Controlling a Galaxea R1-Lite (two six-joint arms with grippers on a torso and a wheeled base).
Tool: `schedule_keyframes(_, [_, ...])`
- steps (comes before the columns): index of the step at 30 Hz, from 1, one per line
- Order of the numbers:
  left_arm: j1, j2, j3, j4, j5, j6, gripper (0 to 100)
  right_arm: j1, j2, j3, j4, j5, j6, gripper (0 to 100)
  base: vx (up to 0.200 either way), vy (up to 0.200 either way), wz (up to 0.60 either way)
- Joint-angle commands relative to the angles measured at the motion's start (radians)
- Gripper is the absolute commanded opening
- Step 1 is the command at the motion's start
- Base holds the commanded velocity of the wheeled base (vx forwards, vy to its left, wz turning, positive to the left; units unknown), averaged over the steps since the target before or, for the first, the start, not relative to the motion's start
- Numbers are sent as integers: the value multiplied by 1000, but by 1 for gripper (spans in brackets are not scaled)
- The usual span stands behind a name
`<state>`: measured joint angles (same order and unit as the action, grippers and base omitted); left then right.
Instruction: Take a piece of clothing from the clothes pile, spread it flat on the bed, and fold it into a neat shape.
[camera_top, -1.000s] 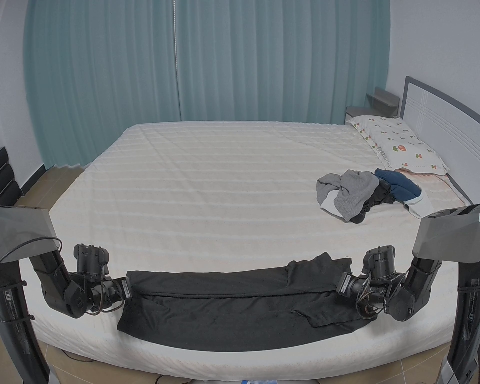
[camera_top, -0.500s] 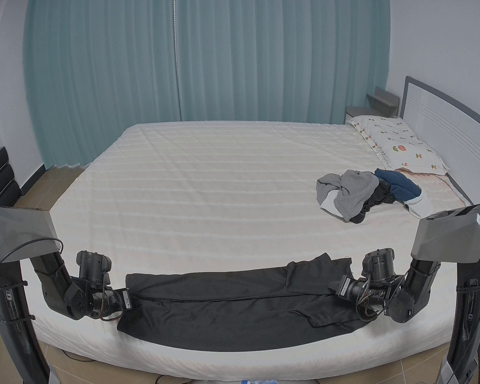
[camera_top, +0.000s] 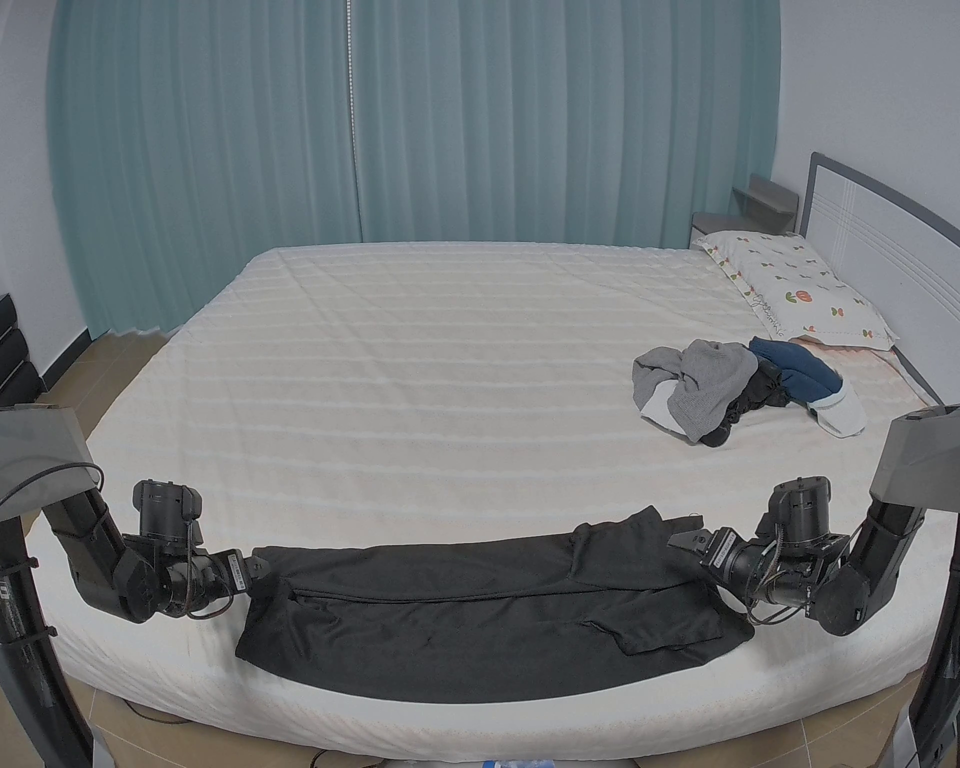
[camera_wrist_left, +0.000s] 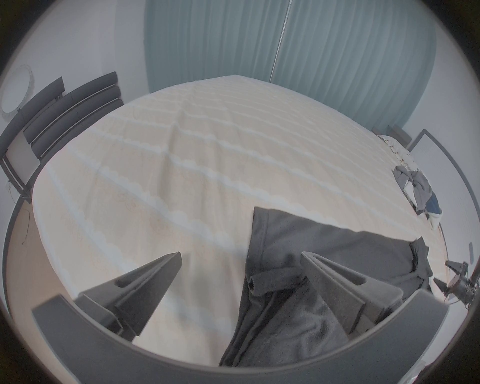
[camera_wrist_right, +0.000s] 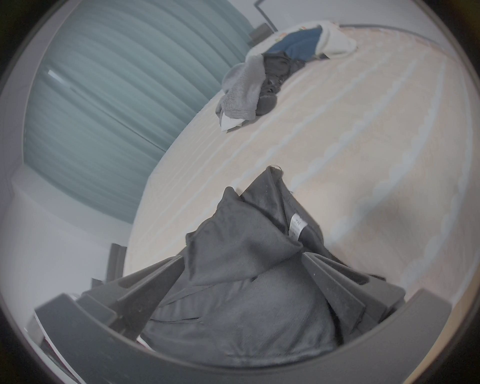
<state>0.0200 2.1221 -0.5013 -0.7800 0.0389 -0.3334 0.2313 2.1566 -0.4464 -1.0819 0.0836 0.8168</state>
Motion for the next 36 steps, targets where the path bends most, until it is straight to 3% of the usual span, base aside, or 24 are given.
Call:
schedule_keyframes(1, [40,-19,-22,1,-7,-1,100,-55,-35,25,-6,61,64,100,0,0,0])
schedule_keyframes(3, [44,-10,-39,-1,-24,-15,100,-76,-12,20,-21,91,96,100,0,0,0])
schedule_keyframes(5, [44,-5,-72,-1,-65,-87,100,-86,26,12,-58,122,122,100,0,0,0])
schedule_keyframes(10, [38,65,-172,-1,-120,-250,100,-75,132,17,-213,127,147,100,0,0,0])
schedule_keyframes(25, [9,211,-284,-12,-122,-274,100,-70,184,55,-326,130,174,100,0,0,0])
schedule_keyframes(26, [11,216,-290,-12,-114,-276,0,-70,184,58,-331,130,176,100,0,0,0])
schedule_keyframes(36, [41,220,-295,-62,-103,-412,0,-69,198,80,-371,130,173,100,0,0,0])
